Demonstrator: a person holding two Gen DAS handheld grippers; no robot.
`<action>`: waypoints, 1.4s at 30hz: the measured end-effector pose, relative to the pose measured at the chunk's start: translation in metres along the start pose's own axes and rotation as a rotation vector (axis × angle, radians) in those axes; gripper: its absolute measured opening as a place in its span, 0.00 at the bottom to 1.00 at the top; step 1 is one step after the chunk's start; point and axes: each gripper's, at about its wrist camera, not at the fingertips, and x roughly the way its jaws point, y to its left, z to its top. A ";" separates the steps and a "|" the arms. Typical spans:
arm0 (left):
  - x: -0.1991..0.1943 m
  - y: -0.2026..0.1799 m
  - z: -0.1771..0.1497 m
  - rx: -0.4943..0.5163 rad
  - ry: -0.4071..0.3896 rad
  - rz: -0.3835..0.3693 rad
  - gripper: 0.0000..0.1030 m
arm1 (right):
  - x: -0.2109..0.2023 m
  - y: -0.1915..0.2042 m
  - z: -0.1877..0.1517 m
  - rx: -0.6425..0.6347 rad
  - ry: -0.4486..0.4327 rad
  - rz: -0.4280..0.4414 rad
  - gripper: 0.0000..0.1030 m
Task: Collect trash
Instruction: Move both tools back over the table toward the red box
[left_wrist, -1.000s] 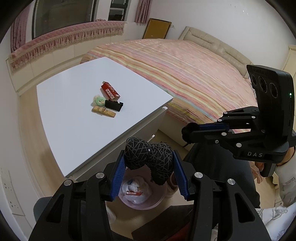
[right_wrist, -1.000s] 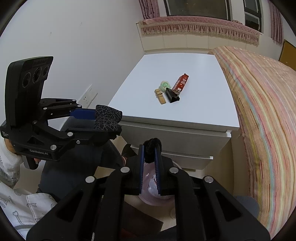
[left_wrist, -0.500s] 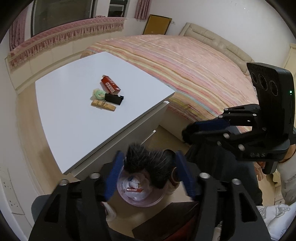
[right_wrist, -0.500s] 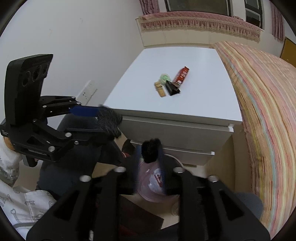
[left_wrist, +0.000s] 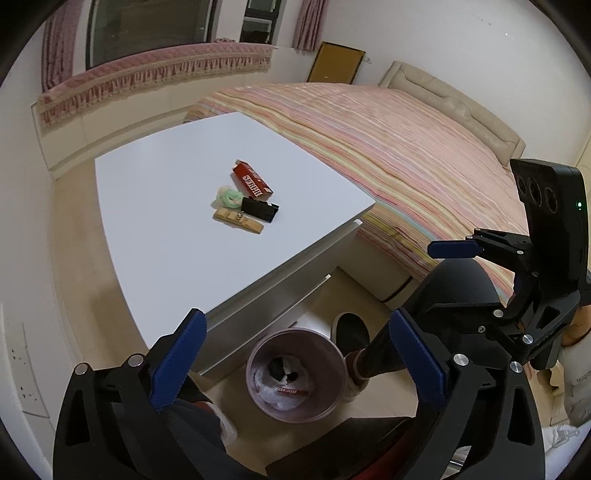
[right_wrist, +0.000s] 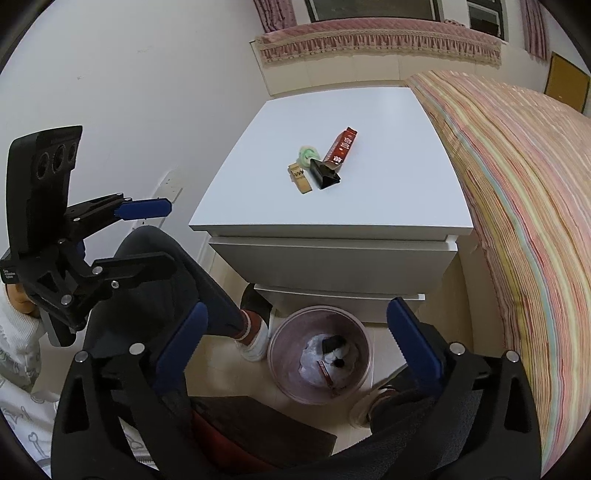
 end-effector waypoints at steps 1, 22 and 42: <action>0.000 0.000 0.000 0.000 -0.002 0.000 0.93 | 0.000 0.000 0.000 0.002 0.005 -0.005 0.94; -0.004 0.009 0.017 0.035 -0.011 0.012 0.93 | -0.004 -0.011 0.035 0.063 0.008 -0.050 0.96; 0.031 0.042 0.064 0.083 0.033 0.033 0.93 | 0.037 -0.040 0.124 0.051 0.026 -0.097 0.96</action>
